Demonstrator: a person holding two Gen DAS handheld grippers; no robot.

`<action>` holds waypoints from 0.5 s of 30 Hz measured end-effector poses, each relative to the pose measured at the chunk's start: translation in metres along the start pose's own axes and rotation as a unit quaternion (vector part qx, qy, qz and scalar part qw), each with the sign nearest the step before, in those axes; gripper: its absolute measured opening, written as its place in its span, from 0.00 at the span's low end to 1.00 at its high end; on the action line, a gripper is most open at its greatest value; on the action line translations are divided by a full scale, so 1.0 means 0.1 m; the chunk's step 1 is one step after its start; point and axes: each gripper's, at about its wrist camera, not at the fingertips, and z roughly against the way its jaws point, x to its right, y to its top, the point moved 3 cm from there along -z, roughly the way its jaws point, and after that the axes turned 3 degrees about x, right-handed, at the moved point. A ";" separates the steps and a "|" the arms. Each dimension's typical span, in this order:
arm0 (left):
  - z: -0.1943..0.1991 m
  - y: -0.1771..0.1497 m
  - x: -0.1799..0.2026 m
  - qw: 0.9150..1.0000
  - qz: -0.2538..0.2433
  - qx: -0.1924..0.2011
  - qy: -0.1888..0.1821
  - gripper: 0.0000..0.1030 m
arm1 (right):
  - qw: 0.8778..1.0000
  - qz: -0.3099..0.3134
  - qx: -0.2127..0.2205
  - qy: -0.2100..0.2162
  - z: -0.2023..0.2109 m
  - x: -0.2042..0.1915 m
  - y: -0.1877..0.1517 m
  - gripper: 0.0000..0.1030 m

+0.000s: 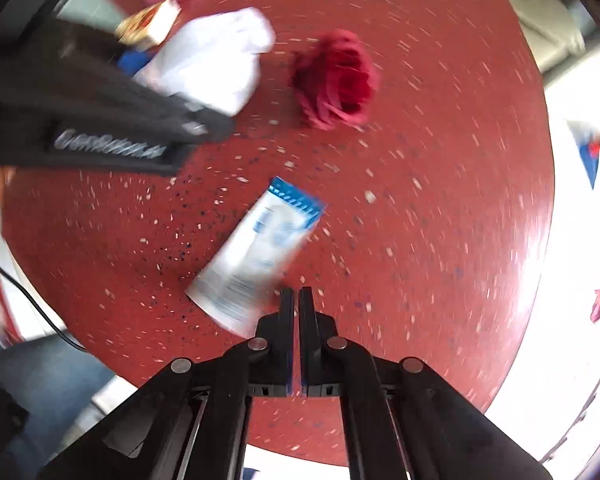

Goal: Organize soft objects
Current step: 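Grasp the white string-tied bundle with the left tool while the right tool grasps the plaster packet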

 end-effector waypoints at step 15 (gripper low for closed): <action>0.72 -0.95 -0.34 0.998 0.056 0.027 -0.020 0.55 | 0.992 -0.117 0.005 0.056 0.07 0.19 -0.15 0.70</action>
